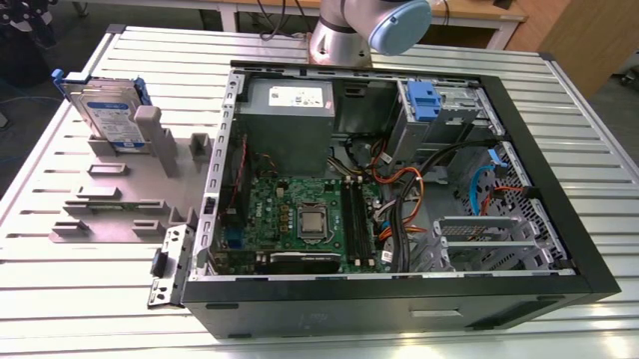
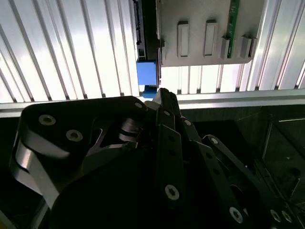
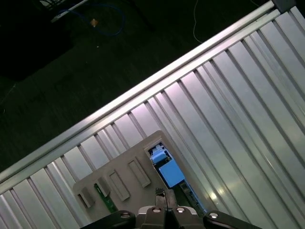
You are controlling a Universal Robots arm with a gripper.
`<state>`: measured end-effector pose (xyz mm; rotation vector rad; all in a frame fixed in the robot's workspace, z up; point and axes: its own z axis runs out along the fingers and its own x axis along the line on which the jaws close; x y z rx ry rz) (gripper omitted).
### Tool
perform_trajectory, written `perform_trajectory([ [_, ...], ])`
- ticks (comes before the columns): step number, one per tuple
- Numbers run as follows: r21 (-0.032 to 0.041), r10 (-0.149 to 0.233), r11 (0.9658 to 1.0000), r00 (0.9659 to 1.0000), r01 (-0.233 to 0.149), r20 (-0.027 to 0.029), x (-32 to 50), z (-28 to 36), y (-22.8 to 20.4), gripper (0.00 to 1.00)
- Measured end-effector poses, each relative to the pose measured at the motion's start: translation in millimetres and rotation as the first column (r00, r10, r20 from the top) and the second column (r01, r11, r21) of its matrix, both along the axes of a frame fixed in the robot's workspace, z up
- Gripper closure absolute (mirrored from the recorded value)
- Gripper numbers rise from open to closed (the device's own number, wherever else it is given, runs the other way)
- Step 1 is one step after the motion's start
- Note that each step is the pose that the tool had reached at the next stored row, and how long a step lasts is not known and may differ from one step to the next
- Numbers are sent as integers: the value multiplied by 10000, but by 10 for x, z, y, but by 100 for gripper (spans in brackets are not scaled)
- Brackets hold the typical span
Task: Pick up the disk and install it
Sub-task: 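Pick up the disk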
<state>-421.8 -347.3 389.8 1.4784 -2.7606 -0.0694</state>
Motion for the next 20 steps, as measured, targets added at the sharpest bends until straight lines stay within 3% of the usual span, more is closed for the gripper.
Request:
perform_trajectory([
  [20, 1, 569, 9984, 9984, -569, 0, -6, 0, 0, 89],
])
